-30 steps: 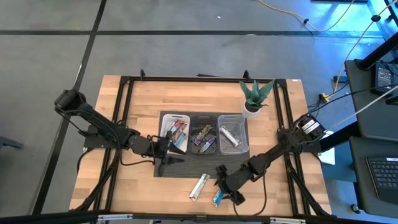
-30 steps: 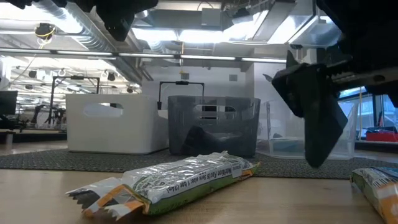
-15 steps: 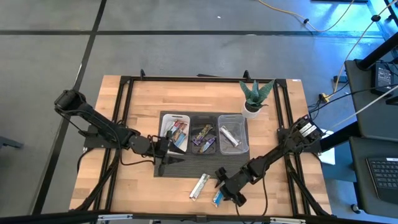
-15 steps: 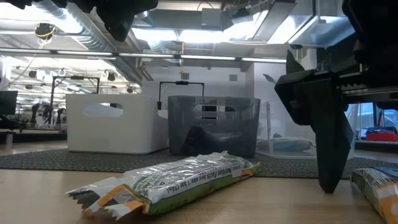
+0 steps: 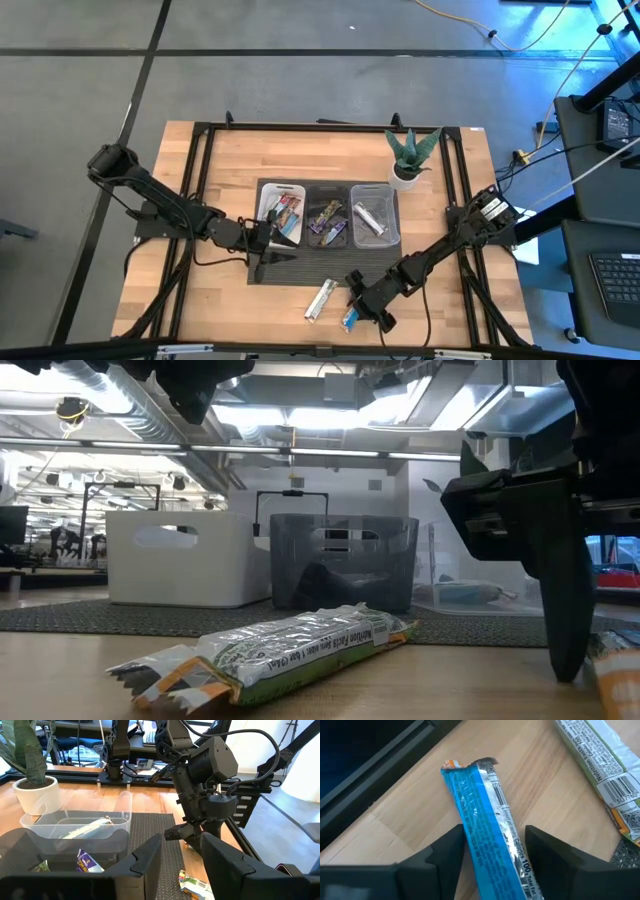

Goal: Pick and place Granola Bars by type
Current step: Put the yellow granola bar into the transparent bin

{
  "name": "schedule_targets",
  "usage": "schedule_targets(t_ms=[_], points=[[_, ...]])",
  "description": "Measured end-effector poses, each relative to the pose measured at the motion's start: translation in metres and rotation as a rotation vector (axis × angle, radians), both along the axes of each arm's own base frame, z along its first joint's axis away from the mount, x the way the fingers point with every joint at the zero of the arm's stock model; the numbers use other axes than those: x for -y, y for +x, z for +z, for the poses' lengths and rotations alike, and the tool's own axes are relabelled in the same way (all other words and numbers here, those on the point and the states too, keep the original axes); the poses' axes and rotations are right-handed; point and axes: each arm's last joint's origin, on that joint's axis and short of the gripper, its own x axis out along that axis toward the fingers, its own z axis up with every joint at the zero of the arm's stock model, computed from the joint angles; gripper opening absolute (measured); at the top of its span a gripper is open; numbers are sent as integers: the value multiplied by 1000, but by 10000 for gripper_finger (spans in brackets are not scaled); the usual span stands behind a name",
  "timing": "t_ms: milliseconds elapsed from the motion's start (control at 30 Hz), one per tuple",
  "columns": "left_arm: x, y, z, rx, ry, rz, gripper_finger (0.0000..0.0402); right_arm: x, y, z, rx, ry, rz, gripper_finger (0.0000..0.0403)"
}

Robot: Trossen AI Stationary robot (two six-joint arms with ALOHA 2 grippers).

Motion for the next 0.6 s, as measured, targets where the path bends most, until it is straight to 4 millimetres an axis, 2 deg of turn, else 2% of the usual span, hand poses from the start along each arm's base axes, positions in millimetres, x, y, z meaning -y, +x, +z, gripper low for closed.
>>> schedule_targets(t_ms=[600], points=[[0,0,0,0,0,0,132,0,0,0,1,-2,-3,167]])
